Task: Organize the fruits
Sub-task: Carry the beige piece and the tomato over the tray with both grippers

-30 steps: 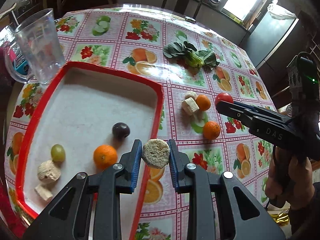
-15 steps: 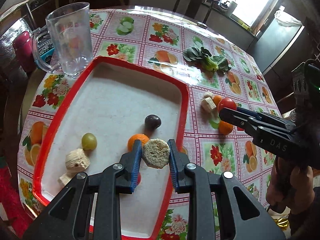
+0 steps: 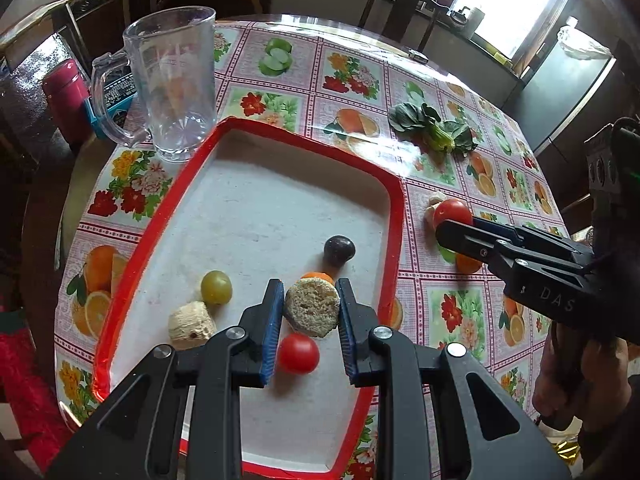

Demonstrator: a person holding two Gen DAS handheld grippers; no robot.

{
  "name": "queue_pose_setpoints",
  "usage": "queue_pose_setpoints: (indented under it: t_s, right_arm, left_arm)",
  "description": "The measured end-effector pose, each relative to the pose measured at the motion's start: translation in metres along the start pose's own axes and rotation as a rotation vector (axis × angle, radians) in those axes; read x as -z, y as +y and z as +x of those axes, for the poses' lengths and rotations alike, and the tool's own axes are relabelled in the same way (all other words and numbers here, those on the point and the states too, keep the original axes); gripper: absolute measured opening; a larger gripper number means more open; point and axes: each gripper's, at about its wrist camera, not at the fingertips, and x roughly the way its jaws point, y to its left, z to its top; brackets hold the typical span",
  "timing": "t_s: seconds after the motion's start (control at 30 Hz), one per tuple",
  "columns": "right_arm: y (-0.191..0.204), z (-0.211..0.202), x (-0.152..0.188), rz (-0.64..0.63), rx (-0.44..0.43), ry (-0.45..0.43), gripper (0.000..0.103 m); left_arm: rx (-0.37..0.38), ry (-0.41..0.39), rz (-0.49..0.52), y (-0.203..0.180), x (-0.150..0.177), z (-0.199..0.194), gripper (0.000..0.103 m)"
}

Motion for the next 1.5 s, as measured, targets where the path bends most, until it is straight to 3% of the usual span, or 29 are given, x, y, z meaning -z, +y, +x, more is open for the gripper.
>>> queue_pose_setpoints:
  t_s: [0.67,1.07,1.5]
  right_arm:
    - [0.012,0.035,-0.024,-0.006,-0.013,0.032,0.034]
    - [0.017,0.079,-0.032,-0.006,-0.012,0.092,0.034]
    - [0.009,0.111,-0.03,0.008,-0.013,0.15,0.036]
  left_arm:
    - [-0.021,0.012,-0.03,0.028,-0.021,0.014,0.023]
    - [-0.045,0.047,-0.046,0.051,-0.046,0.044,0.023]
    - [-0.077,0.118,-0.035,0.056,-0.051,0.084,0.023]
